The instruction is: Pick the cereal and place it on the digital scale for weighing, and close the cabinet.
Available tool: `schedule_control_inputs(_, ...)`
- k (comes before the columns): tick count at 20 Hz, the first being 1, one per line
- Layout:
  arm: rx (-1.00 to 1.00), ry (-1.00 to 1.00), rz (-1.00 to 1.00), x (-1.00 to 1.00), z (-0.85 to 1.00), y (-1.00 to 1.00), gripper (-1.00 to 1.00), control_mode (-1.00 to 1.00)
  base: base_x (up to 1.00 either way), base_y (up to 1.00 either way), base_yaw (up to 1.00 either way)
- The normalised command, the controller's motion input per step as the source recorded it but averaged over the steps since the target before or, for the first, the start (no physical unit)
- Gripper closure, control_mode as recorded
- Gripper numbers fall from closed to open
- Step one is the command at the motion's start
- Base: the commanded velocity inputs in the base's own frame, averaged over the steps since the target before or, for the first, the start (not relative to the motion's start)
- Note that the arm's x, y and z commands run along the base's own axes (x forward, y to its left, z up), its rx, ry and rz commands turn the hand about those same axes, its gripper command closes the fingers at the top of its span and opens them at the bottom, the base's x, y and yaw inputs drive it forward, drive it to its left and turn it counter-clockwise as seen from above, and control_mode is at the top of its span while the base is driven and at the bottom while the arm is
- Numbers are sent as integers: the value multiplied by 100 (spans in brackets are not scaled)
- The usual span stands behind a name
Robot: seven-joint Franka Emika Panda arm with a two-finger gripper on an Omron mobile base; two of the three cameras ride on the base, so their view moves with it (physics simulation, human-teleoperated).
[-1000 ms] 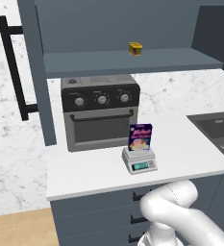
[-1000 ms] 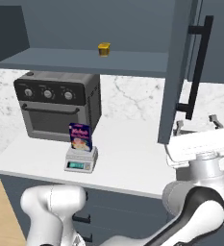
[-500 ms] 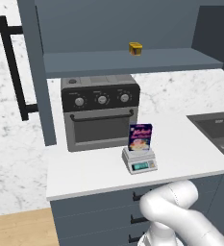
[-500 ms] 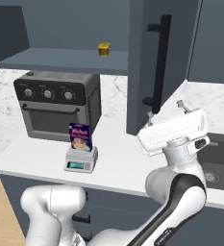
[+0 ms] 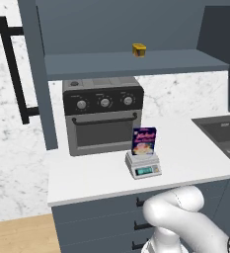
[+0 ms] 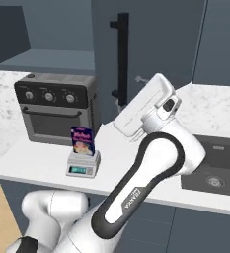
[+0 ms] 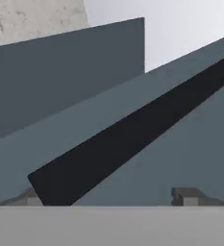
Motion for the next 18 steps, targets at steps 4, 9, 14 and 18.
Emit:
schedule_control_inputs(4,-50,48,-18,13,10,100,-100,-100,0,0,0)
schedule_control_inputs(9,-20,13,-31,56,-53,100,-100,-100,0,0,0)
schedule_control_inputs(14,0,0,-21,98,-20,100,-100,-100,0,0,0)
schedule_control_inputs(18,0,0,-9,100,4,69,-100,-100,0,0,0)
